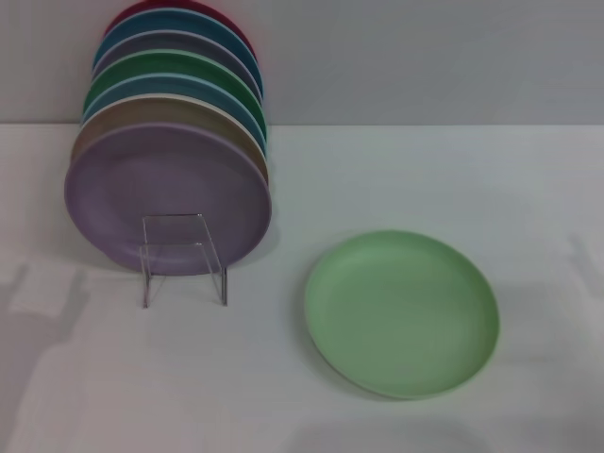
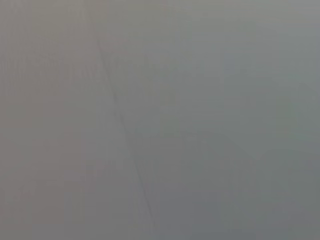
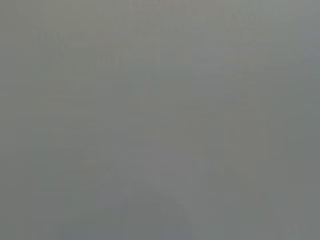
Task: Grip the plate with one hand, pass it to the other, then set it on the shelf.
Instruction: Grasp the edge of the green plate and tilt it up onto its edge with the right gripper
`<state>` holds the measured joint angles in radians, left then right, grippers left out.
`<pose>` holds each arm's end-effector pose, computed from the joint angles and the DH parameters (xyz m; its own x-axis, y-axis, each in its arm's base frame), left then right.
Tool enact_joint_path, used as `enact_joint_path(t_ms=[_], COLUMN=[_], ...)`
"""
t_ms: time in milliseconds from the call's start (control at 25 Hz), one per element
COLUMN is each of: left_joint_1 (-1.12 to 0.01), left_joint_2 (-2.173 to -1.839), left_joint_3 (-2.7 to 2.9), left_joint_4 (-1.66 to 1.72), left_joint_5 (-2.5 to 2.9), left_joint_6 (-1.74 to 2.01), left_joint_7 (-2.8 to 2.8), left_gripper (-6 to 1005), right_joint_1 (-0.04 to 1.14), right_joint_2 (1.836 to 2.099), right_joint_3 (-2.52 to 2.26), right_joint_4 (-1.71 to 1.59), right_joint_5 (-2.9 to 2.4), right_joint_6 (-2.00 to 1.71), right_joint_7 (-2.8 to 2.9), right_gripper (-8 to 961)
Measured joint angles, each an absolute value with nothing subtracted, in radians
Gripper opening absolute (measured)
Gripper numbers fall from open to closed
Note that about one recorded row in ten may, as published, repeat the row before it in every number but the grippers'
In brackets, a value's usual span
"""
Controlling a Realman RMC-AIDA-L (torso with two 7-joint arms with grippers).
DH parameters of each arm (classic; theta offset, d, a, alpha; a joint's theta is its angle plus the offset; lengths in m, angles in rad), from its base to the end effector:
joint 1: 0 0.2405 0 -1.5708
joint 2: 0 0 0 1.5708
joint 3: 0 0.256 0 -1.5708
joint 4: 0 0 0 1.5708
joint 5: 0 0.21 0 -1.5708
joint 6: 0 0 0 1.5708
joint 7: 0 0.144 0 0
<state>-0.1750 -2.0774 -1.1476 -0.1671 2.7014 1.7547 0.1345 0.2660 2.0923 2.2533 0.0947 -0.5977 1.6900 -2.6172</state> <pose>-0.3243 0.2277 0.0305 0.7893 -0.4699 0.3952 0.4377 -0.0208 -0.8989 0.3356 0.2533 0.0431 0.4658 0.3432 -0.8156 -0.7967 -0.2384 -0.5553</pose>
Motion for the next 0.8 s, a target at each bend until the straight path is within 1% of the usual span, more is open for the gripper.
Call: enact_joint_path(t_ms=[240,400,440,480,600,640,680,800], left_joint_1=[-0.175,-0.175,-0.175,-0.176,-0.178,-0.178,-0.178,-0.178], left_joint_2=[-2.077,-2.077,-2.077,-2.077,-2.077,-2.077,-2.078,-2.078], left_joint_3=[-1.149,-1.145,-1.145,-1.143,-1.142,-1.142,-1.142,-1.141], left_joint_4=[-0.167,-0.167,-0.167,-0.167,-0.167,-0.167,-0.168,-0.169], left_joint_5=[2.701,2.701,2.701,2.701,2.701,2.701,2.701,2.701], left_joint_6=[1.753,1.747,1.747,1.739,1.732,1.731,1.731,1.731], left_joint_7=[0.135,0.140,0.140,0.142,0.139,0.139,0.138,0.137], left_gripper=[785,785,785,785,785,784,784,784], right_joint_1=[0.272,0.292,0.289,0.289,0.256,0.228,0.228,0.204], right_joint_2=[2.091,2.081,2.079,2.079,2.080,2.080,2.080,2.074], right_joint_3=[2.222,2.156,2.125,2.125,2.057,1.991,1.991,1.912], right_joint_4=[0.101,0.156,0.250,0.250,0.522,0.741,0.741,1.016], right_joint_5=[-0.598,-0.600,-0.608,-0.608,-0.693,-0.806,-0.806,-1.058], right_joint_6=[1.695,1.664,1.608,1.608,1.404,1.212,1.212,0.970], right_joint_7=[-2.612,-2.569,-2.485,-2.485,-2.289,-2.111,-2.111,-1.763], right_gripper=[839,839,839,838,838,838,838,837])
